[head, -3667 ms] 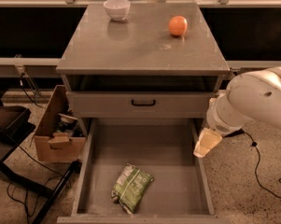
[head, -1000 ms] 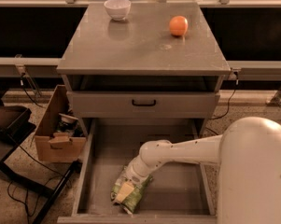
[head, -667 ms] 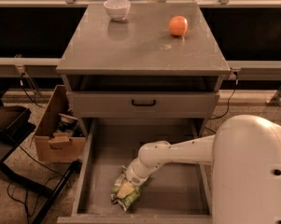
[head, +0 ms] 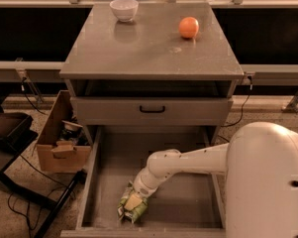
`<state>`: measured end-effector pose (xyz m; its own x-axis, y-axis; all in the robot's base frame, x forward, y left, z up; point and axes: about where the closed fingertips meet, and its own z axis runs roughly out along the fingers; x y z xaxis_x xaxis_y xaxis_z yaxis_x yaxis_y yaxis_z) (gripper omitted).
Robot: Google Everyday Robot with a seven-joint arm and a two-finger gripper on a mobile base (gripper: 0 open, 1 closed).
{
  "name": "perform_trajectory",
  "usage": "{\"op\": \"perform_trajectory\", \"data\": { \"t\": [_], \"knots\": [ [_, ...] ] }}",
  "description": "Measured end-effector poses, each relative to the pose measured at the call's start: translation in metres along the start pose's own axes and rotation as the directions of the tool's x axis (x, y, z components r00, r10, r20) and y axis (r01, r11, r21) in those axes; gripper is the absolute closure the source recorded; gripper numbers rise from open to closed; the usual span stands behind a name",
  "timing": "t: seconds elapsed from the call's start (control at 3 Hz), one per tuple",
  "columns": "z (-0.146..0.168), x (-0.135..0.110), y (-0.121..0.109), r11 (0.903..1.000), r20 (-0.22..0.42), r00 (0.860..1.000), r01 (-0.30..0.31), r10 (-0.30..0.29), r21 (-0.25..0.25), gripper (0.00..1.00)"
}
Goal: Pick green jalapeno chip bag from middle drawer and place on counter
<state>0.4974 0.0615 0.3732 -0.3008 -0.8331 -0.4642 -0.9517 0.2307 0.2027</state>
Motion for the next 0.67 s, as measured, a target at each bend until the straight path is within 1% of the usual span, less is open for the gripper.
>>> {"op": "perform_trajectory", "data": {
  "t": [0.33, 0.67],
  "knots": [
    [-0.033, -0.024, 0.027, 0.9985, 0.01, 1.0, 0.022, -0.022, 0.05, 1.0],
    [-0.091, -0.027, 0.087, 0.9975, -0.038, 0.998, 0.044, -0.042, 0.056, 1.0]
  ]
}}
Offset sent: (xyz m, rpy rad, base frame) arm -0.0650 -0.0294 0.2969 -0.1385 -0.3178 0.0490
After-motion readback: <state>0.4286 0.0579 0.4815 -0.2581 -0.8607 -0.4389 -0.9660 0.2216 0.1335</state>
